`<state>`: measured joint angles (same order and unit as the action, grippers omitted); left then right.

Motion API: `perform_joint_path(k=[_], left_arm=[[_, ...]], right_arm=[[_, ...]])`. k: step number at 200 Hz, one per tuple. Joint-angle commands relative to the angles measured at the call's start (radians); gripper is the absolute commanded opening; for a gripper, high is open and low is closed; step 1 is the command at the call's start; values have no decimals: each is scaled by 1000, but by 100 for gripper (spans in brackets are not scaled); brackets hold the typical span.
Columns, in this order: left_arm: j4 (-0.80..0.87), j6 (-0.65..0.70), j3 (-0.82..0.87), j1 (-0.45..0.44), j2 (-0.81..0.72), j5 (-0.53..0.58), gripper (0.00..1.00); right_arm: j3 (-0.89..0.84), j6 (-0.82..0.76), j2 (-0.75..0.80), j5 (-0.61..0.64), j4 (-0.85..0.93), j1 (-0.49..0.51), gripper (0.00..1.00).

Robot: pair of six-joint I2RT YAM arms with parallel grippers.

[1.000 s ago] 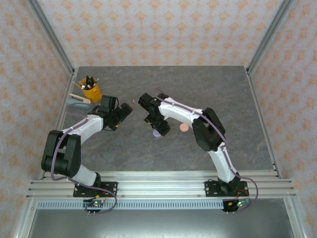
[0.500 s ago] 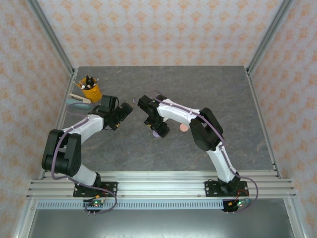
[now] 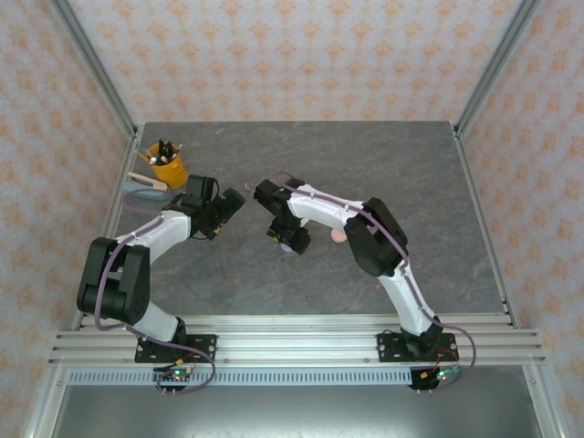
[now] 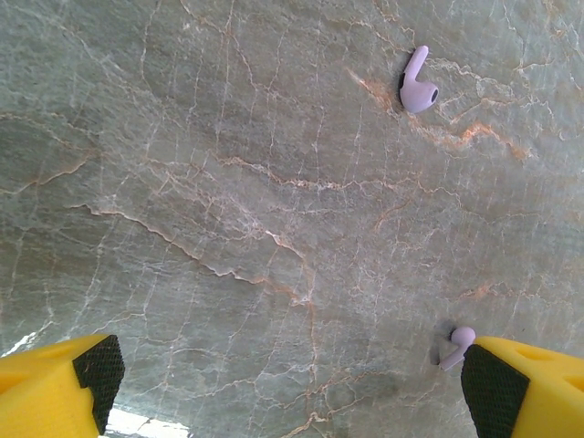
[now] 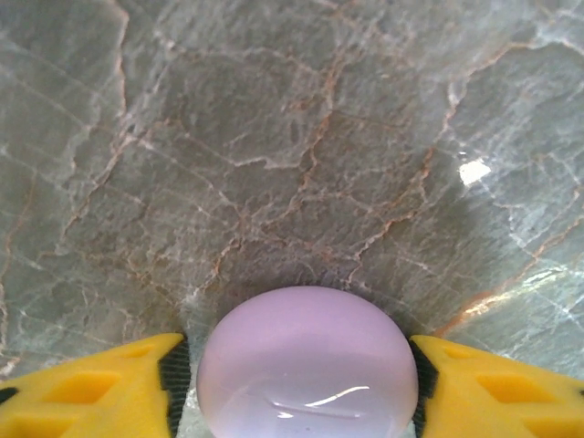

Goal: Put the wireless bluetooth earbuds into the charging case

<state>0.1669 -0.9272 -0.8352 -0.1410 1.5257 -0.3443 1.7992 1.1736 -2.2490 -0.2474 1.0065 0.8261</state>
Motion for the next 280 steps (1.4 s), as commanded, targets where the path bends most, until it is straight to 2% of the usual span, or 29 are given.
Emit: perform_joint_path(k=[1,40,100,137,168,189,231,256,280], left_arm=[[3,-9,-29,11,-5,-2,98],[7,-9,-28,11,-10,-1,98],[15,-9,-29,11,-14,1,98],[17,-9,-29,9,-17,3,98],[20,-10,-27,9,-14,7,98],[22,-11,-25,9,-14,7,98],[26,-8,-23,9,-15,4,98],[34,-8,-27,9,-24,9,98],[54,1,-42,10,-26,16,98]], right_arm=[[-25,-131,1,2,40,2,58],[-51,-334,23,4,72,0,50],[-53,-696,47,44,87,12,48],[-70,-816,63,90,98,19,45],[-90,-830,69,83,72,21,47],[-94,-817,71,75,58,21,52],[-87,-746,118,60,34,21,71],[-55,-659,193,97,34,20,75],[-8,-542,245,201,106,10,77]])
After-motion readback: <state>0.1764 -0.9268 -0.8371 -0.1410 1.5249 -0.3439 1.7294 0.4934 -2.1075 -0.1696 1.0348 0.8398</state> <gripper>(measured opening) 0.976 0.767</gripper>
